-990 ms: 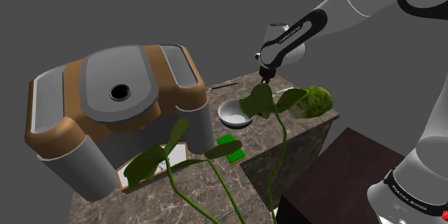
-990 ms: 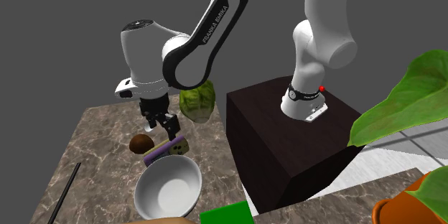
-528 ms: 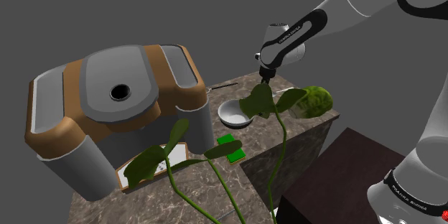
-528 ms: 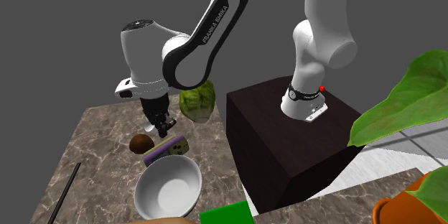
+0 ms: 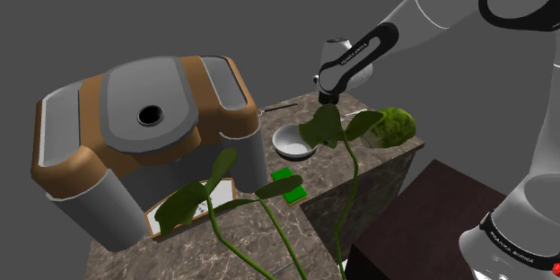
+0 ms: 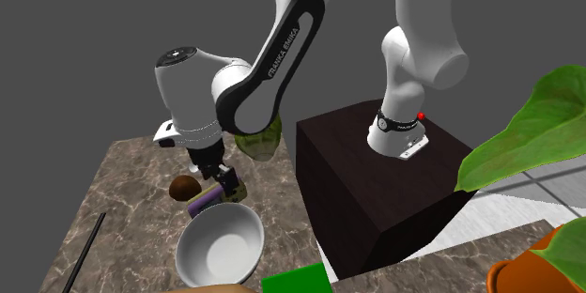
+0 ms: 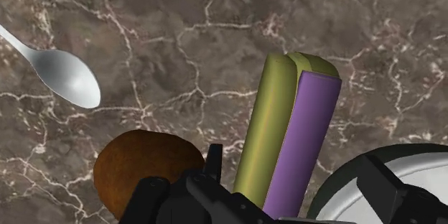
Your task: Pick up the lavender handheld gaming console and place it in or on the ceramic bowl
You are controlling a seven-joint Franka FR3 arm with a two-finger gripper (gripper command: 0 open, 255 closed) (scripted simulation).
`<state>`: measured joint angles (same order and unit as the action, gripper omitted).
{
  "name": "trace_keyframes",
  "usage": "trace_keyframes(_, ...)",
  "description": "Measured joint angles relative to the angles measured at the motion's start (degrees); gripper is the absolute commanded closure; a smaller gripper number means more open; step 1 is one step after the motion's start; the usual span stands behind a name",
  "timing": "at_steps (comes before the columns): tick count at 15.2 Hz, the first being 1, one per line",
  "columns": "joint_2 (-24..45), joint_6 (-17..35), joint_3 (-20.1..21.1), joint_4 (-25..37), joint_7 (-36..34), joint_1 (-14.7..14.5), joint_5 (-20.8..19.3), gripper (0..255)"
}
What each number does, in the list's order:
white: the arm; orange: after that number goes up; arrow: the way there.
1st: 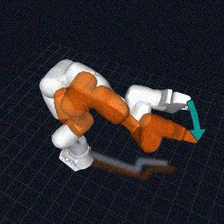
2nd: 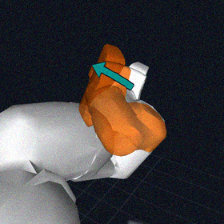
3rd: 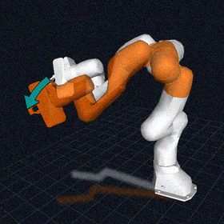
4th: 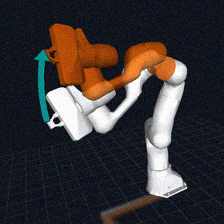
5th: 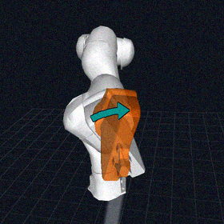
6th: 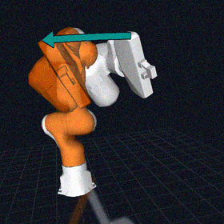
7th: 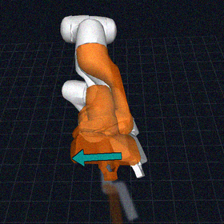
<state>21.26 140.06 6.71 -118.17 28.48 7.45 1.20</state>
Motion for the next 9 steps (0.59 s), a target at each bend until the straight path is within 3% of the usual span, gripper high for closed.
trace_keyframes(9,4.45,4.04,-1.03,0.77,-1.81,-0.73,-0.94,0)
